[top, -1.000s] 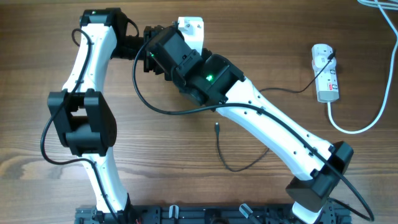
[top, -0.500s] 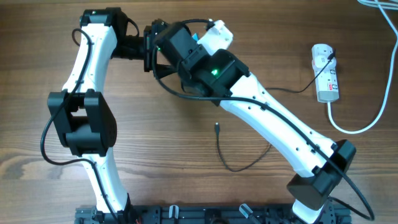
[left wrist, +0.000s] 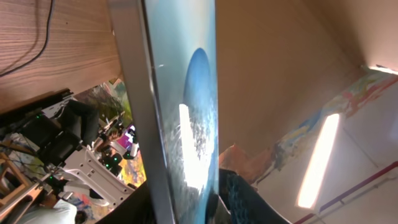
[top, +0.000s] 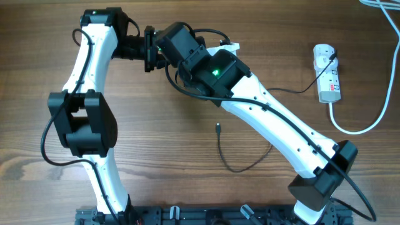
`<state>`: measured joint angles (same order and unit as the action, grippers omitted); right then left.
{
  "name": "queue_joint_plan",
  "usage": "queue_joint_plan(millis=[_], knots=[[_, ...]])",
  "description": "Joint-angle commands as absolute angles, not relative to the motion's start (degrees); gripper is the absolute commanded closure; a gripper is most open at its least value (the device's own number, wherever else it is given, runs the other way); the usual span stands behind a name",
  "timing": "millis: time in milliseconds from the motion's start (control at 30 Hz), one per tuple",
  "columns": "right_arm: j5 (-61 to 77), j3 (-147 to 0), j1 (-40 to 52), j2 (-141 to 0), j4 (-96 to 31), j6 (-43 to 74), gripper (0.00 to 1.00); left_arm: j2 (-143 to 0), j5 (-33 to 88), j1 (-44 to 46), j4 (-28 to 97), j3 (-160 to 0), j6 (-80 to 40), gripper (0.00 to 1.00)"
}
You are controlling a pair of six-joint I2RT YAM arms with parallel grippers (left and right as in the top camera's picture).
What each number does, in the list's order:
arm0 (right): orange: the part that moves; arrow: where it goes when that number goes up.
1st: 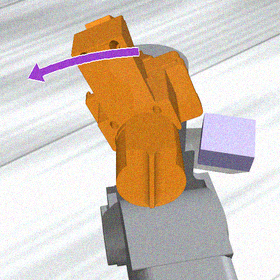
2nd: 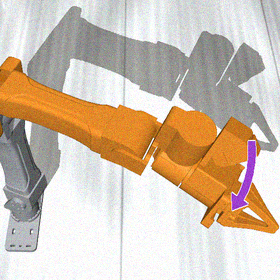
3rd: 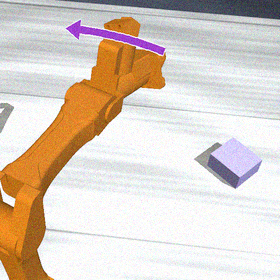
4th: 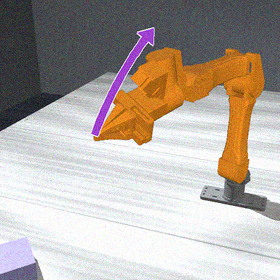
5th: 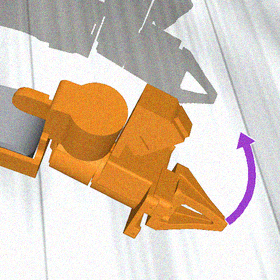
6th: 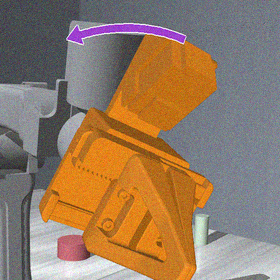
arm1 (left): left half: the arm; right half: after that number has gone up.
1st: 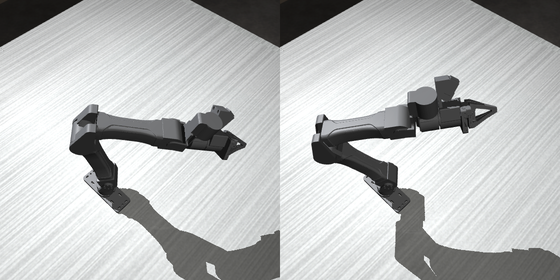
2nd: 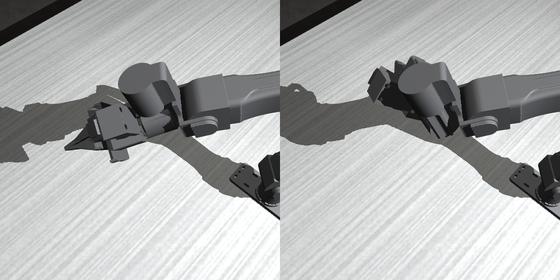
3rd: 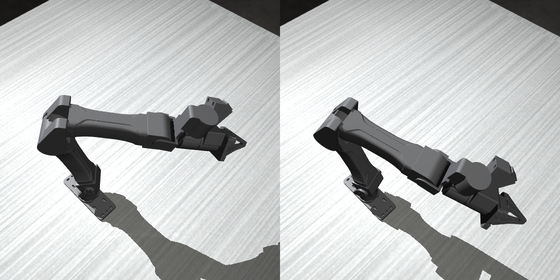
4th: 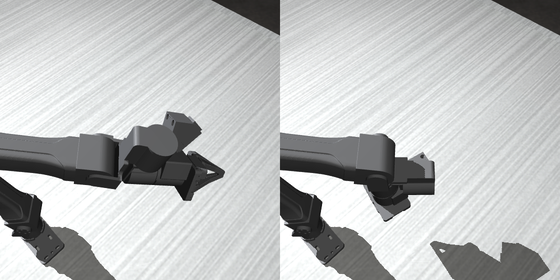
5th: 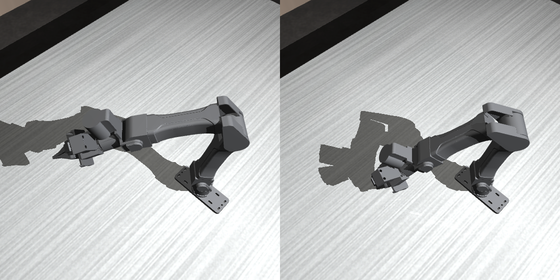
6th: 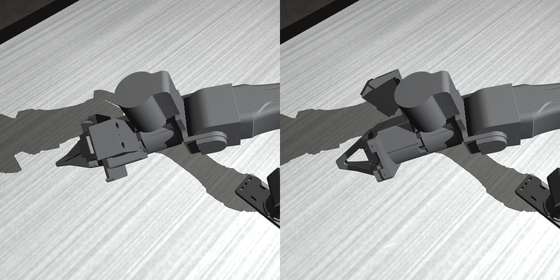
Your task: Plug charger to phone and switch on socket
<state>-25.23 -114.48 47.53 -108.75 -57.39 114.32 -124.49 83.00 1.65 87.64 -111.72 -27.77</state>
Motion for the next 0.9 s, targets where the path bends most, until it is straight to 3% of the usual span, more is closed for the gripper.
queue_joint_plan(millis=[0, 300, 433, 500, 567, 633, 767, 833, 867], knots=[[-26.6, -115.8, 47.6, -106.3, -57.7, 118.7, 0.96, -122.2, 84.1, 1.8, 87.7, -111.8, -27.5, 0.65], [-27.4, -115.8, 47.6, -106.3, -57.7, 118.5, 0.96, -122.2, 84.1, 1.8, 87.7, -111.8, -27.5, 0.81], [-27.0, -115.8, 47.6, -106.3, -57.7, 117.1, 0.95, -122.2, 84.1, 1.8, 87.7, -111.8, -27.5, 0.96], [-27.0, -115.8, 47.6, -106.3, -57.6, 115.1, 0.94, -122.2, 84.1, 1.8, 87.6, -111.8, -27.5, 0.96], [-27.1, -115.8, 47.6, -106.3, -57.6, 111.5, 0.68, -122.2, 84.1, 1.8, 86.4, -111.8, -27.5, 0.96], [-28.2, -115.8, 47.6, -106.0, -57.6, 105.4, 0.33, -122.2, 84.1, 1.8, 85.9, -111.8, -27.5, 0.96], [-30.0, -115.8, 47.5, -102.3, -57.7, 86.4, 0.15, -122.2, 83.5, 1.7, 82.8, -111.8, -27.4, 0.96], [-30.0, -115.8, 47.4, -98.7, -58.5, 73.8, 0.00, -122.2, 80.9, 1.7, 82.0, -111.8, -27.4, 0.96], [-30.0, -115.8, 46.5, -96.0, -59.9, 67.2, 0.00, -122.2, 77.6, 1.7, 81.8, -111.8, -27.4, 0.96]])
